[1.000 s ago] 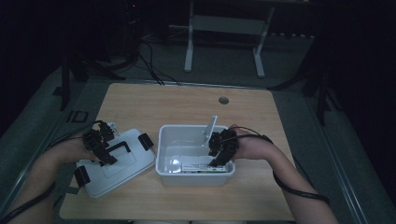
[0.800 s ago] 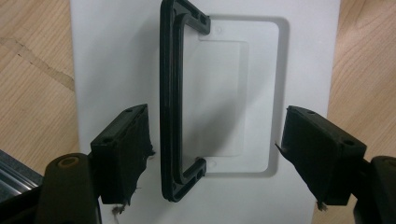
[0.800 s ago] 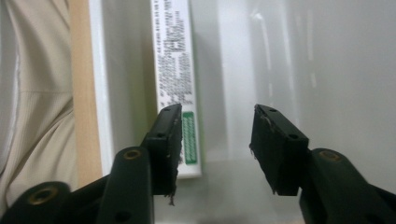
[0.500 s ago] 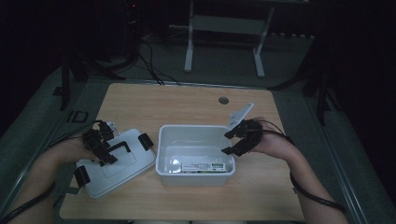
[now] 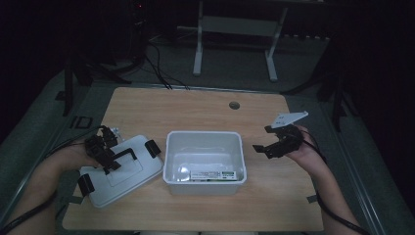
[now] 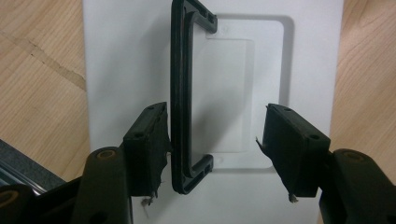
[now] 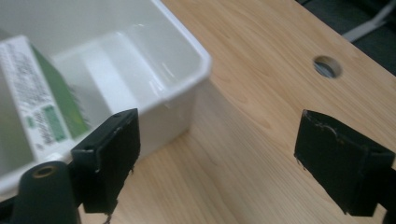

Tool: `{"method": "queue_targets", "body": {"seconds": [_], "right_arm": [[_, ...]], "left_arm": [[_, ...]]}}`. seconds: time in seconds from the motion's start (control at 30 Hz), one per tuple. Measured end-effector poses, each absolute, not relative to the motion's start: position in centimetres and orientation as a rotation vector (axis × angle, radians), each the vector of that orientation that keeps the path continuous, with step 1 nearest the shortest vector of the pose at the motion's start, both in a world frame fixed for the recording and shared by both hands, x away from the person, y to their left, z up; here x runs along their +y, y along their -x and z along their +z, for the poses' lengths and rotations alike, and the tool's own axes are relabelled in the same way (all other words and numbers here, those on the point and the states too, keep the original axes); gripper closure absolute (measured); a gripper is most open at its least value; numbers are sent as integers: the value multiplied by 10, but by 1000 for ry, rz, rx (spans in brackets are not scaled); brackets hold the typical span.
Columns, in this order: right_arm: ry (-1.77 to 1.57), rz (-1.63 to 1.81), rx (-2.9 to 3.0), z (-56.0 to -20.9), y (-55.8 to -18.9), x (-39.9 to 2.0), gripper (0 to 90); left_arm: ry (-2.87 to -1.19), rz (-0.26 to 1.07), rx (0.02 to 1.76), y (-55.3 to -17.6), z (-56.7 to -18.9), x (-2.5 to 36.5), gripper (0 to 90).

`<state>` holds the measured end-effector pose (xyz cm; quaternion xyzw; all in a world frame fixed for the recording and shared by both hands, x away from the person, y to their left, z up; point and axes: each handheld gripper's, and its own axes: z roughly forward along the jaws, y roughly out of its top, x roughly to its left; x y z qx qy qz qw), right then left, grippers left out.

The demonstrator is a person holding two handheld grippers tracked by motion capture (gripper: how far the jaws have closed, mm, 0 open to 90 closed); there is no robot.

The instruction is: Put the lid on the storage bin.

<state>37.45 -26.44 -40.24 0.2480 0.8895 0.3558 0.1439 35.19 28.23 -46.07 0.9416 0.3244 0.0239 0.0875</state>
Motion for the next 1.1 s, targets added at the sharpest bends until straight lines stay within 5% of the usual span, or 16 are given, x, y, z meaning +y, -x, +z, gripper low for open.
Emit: {"method": "queue_targets", "body": {"seconds": [0.53, 1.1], "right_arm": [[-894, 1070, 2533, -465, -361, -303, 147], [-984, 1095, 2507, -502, -350, -312, 148]], "left_arm": [[-2856, 146, 848, -358, -464, 274, 604], [-2844, 68, 856, -366, -473, 265, 817]]}}
